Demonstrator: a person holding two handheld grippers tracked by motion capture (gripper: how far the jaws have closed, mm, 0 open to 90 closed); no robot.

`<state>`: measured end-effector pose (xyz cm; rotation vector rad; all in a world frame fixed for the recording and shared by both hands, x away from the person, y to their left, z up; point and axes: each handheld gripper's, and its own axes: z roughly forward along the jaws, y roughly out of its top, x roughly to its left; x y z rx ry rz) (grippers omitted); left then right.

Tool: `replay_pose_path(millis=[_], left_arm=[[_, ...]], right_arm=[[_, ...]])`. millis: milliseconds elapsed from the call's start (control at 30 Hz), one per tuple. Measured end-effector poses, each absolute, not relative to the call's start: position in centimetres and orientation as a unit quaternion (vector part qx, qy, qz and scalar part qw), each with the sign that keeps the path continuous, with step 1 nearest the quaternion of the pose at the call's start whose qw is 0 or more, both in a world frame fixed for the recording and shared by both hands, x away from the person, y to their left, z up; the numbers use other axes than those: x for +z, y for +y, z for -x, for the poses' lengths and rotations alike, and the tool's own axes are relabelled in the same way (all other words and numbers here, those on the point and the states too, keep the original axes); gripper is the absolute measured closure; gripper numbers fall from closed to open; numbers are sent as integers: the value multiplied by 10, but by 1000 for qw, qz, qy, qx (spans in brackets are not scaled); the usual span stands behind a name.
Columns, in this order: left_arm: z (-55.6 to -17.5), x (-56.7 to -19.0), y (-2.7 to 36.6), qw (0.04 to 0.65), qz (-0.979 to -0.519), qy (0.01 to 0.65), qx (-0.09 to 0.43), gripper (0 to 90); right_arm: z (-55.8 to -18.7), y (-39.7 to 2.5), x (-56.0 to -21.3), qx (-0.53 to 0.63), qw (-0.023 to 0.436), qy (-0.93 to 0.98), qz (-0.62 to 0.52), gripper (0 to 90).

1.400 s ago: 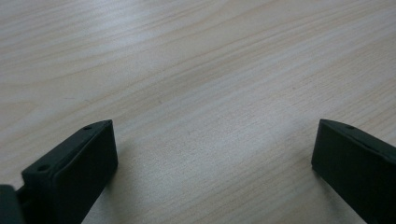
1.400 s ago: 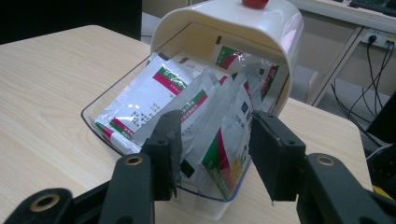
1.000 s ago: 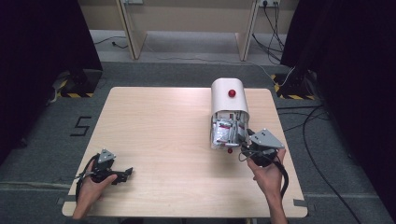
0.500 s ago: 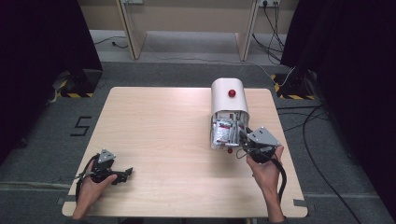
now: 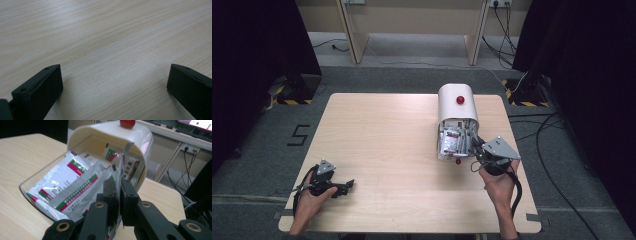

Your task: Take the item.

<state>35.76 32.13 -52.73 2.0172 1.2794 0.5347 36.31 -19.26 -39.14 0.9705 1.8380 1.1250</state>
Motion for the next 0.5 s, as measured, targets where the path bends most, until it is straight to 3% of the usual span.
replay_pose_path(millis=[500], left_arm=[[-357, -527, 321, 341, -774, 492, 206, 0]], right_arm=[[-350, -198, -377, 473, 380, 707, -363, 850]])
